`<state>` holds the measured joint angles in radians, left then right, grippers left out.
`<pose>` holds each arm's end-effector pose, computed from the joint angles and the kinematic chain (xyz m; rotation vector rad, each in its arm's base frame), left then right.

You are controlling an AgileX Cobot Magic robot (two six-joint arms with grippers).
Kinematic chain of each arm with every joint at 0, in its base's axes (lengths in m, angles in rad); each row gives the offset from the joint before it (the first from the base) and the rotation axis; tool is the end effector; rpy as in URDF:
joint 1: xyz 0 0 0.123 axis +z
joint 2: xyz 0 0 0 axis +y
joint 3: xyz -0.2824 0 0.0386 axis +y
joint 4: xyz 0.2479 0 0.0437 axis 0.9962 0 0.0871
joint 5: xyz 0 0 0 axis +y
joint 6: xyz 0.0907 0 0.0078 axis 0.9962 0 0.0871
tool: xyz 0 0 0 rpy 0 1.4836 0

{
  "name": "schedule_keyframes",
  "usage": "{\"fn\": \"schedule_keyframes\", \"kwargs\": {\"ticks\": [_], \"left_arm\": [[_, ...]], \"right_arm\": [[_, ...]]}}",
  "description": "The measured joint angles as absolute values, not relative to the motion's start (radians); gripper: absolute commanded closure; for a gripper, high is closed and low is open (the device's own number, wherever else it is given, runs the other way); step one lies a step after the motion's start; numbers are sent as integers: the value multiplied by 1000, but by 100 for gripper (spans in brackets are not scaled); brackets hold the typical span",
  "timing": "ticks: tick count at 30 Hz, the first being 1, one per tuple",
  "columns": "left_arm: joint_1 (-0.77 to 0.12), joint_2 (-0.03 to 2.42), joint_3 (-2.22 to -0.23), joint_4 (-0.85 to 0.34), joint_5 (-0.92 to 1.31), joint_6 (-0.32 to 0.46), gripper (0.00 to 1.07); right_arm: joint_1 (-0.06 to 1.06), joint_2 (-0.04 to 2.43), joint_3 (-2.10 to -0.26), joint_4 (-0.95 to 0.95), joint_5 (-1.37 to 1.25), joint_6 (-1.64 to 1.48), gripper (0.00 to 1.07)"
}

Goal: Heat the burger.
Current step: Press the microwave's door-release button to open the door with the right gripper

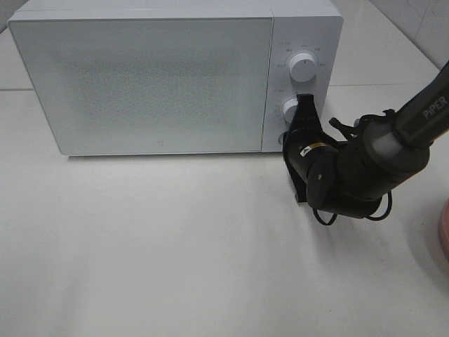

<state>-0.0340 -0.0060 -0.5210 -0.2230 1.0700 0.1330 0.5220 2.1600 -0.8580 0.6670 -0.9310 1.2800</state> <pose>-0.0104 -0.0173 0.2838 0.1829 2.0044 -0.2027 0.3430 0.1452 0.0779 1.4289 1.4660 0.9675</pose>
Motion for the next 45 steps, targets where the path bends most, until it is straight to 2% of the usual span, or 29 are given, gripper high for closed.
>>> {"fn": "schedule_keyframes", "kwargs": {"ticks": [29,45], "left_arm": [[-34,-6,-521,-223,1070,133,7],[-34,1,-521,-223,1070,133,7]], "right_arm": [[548,2222,-958,797,-930,1227,107],[548,2222,-961,801,-913,1211,107]]}}
